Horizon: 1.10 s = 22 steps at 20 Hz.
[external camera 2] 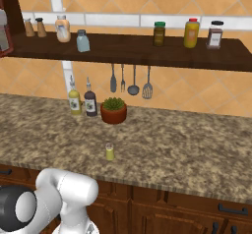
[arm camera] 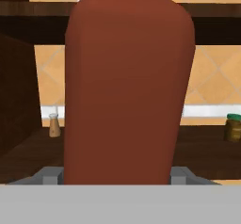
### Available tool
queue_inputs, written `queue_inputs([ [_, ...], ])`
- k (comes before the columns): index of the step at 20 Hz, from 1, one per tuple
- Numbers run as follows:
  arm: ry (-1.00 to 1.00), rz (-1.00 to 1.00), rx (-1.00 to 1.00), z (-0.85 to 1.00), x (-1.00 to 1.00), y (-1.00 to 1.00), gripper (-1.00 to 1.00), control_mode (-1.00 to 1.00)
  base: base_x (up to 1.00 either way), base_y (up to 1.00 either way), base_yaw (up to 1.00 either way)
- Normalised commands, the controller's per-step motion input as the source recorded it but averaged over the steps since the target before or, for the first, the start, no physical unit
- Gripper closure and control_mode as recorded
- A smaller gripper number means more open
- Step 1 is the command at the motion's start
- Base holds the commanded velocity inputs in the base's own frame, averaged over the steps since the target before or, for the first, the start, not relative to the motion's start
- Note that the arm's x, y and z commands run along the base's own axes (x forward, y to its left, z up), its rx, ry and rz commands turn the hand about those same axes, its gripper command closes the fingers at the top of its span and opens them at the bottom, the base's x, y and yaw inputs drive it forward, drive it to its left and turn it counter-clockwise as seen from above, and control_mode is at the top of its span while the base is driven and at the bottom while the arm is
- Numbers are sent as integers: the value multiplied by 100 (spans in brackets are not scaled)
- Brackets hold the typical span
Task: Put the shaker and condiment bottle from the counter next to their counterparts in the cabinet.
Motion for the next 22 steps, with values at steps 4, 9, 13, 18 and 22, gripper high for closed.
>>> queue_inputs([
  [4,-4,0,9,0,25,0,100,-100,0,0,0],
  [9,-20,0,6,6,0,7,100,-100,0,0,0],
  [13,-5,0,-4,0,3,9,100,-100,0,0,0],
  [18,5,0,-6,0,12,0,100,-100,0,0,0],
  [22,0,0,0,0,30,0,100,-100,0,0,0],
])
